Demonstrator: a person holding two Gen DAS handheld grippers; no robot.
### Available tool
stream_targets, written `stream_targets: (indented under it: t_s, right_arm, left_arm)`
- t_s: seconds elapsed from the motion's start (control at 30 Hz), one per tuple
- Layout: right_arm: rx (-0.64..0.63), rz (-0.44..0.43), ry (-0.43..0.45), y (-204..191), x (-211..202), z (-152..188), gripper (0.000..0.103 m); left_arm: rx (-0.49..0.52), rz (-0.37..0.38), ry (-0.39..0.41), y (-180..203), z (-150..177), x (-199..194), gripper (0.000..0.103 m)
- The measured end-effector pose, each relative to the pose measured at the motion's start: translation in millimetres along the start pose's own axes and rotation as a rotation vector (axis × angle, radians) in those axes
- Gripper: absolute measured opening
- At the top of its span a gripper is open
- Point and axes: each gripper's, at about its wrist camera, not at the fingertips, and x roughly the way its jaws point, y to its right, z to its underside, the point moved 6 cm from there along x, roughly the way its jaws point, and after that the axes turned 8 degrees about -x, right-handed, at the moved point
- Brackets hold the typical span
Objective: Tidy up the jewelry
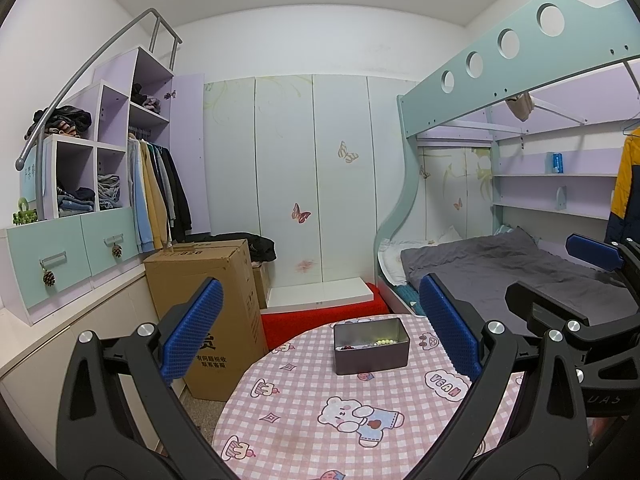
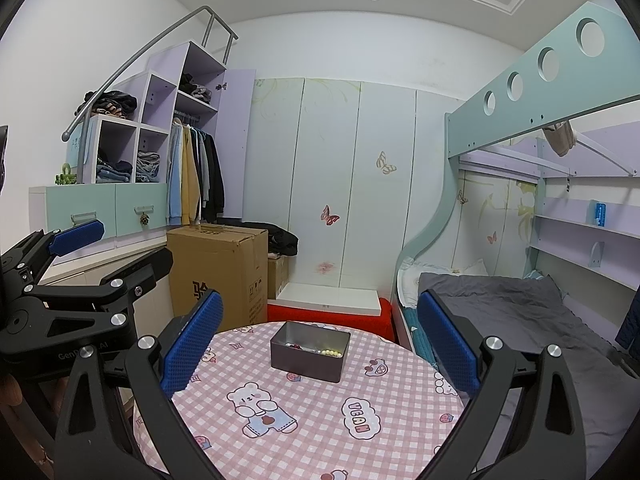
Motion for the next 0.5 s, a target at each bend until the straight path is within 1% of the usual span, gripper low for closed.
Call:
stream_targets:
  t_s: [0.5]
  right_arm:
    - [0.009,-0.001,-0.022,0.5,8.8,6.4,0.094]
  left_arm:
    - [0.009,-0.007,-0.016,-3.6,7.5,9.1,0.096]
